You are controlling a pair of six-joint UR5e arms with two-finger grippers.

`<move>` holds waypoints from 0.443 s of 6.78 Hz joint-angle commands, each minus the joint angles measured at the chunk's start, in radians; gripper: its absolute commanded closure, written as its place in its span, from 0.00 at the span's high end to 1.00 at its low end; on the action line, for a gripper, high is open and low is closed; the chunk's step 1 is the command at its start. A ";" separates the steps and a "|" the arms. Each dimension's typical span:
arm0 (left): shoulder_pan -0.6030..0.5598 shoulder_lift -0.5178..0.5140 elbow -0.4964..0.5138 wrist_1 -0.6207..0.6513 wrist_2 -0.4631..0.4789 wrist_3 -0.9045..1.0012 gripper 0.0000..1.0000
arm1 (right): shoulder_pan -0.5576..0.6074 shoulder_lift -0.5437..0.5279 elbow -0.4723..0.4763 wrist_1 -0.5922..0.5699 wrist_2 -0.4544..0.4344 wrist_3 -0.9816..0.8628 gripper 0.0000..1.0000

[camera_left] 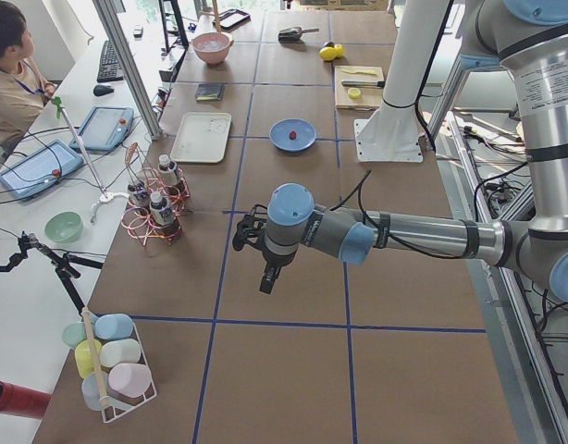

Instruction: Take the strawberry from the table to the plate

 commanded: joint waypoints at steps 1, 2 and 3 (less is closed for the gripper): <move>-0.002 0.010 0.014 0.053 -0.006 -0.009 1.00 | 0.013 0.006 0.019 -0.076 -0.001 -0.046 1.00; -0.008 0.029 -0.008 0.058 -0.017 -0.010 1.00 | 0.013 0.003 0.018 -0.074 0.001 -0.046 1.00; -0.017 0.044 -0.063 0.099 -0.040 -0.010 1.00 | 0.011 0.002 0.010 -0.074 0.001 -0.043 1.00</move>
